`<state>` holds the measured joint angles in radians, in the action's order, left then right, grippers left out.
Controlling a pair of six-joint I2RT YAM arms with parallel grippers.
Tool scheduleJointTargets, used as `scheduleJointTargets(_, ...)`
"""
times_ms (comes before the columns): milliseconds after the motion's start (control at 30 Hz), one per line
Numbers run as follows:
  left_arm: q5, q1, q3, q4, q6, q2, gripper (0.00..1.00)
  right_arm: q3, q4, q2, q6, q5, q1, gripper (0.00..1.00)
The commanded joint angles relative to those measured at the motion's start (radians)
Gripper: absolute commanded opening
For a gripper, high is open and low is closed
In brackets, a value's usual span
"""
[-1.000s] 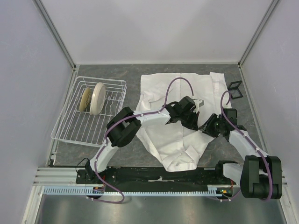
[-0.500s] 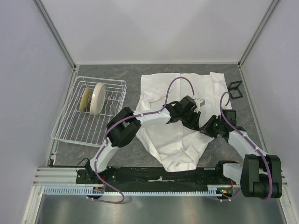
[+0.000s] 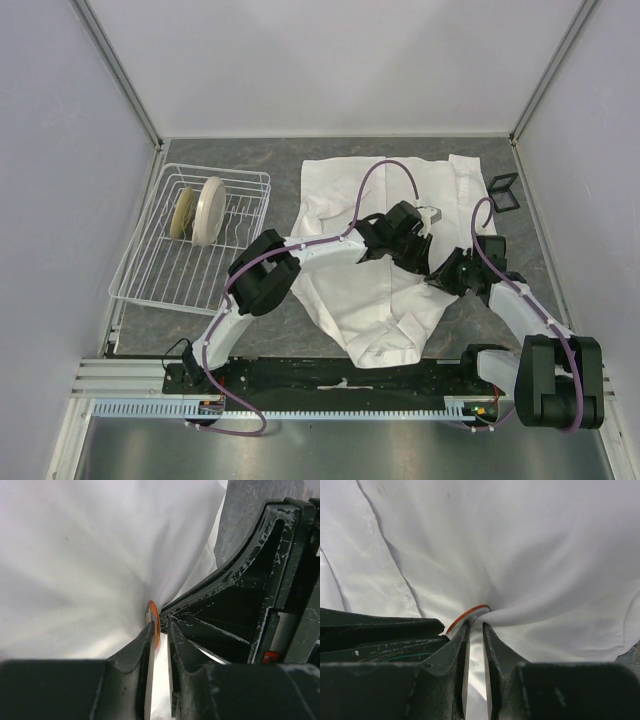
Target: Remove the brooch from the garment
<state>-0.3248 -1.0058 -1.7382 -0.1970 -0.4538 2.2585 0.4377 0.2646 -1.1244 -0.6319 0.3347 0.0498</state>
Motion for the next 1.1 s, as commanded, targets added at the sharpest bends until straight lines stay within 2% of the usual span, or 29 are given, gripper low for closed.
scheduleJointTargets(0, 0.009, -0.004, -0.049, -0.022, 0.040, 0.003, 0.24, 0.004, 0.027, 0.015, 0.003, -0.017, -0.002, 0.23)
scheduleJointTargets(200, 0.004, -0.004, -0.038, -0.025, 0.038, 0.010, 0.32, 0.013, 0.030, 0.003, 0.005, -0.020, -0.002, 0.23)
scheduleJointTargets(333, 0.001, -0.007, -0.041, -0.024, 0.043, 0.018, 0.32, 0.013, 0.028, 0.002, 0.008, -0.022, -0.002, 0.24)
scheduleJointTargets(433, 0.000, -0.007, -0.044, -0.024, 0.043, 0.026, 0.25, 0.015, 0.028, 0.000, 0.006, -0.025, -0.002, 0.23)
scheduleJointTargets(767, -0.033, -0.008, -0.049, -0.035, 0.043, 0.059, 0.21, 0.019, 0.013, -0.031, 0.020, -0.029, -0.002, 0.27)
scheduleJointTargets(900, -0.007, -0.008, -0.046, -0.036, 0.047, 0.047, 0.12, 0.013, 0.015, -0.031, 0.020, -0.031, -0.002, 0.27)
scheduleJointTargets(1067, 0.013, -0.007, -0.107, -0.091, 0.064, 0.032, 0.08, -0.005, 0.021, -0.029, 0.012, -0.049, -0.002, 0.24)
